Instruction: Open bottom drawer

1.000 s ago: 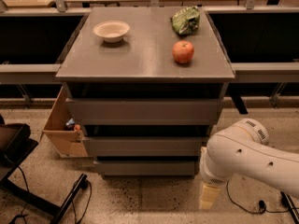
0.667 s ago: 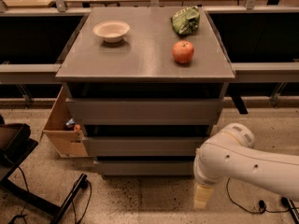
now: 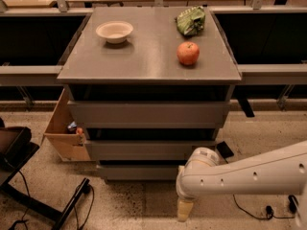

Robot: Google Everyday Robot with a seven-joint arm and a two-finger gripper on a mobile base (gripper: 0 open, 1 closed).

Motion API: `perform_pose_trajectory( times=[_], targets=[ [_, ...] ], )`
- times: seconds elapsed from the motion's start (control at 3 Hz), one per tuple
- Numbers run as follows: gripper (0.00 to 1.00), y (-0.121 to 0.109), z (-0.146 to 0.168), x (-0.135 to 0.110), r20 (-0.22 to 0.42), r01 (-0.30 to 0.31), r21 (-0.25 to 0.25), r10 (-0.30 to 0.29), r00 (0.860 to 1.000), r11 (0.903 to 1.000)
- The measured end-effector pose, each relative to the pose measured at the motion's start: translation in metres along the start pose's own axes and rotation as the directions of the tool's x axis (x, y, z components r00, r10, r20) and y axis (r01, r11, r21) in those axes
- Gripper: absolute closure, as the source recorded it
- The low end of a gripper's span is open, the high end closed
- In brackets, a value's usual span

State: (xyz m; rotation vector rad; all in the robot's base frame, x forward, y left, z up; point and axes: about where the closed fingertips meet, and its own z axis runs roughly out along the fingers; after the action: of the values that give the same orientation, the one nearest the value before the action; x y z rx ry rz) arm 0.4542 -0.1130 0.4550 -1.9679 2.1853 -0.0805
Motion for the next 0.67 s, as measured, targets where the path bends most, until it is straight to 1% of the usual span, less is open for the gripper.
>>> perform_pose_trajectory(
  times=[0.33,0.67],
  targets=[
    [0.00,-0.0298,0.0528,-0.0032,-0.018,0.009,0.050,-0.008,1.000,0.9987],
    [0.00,-0.0287,0.0516,-0.0032,-0.018,0.010,0.049,-0.009,1.000,0.9988]
  ],
)
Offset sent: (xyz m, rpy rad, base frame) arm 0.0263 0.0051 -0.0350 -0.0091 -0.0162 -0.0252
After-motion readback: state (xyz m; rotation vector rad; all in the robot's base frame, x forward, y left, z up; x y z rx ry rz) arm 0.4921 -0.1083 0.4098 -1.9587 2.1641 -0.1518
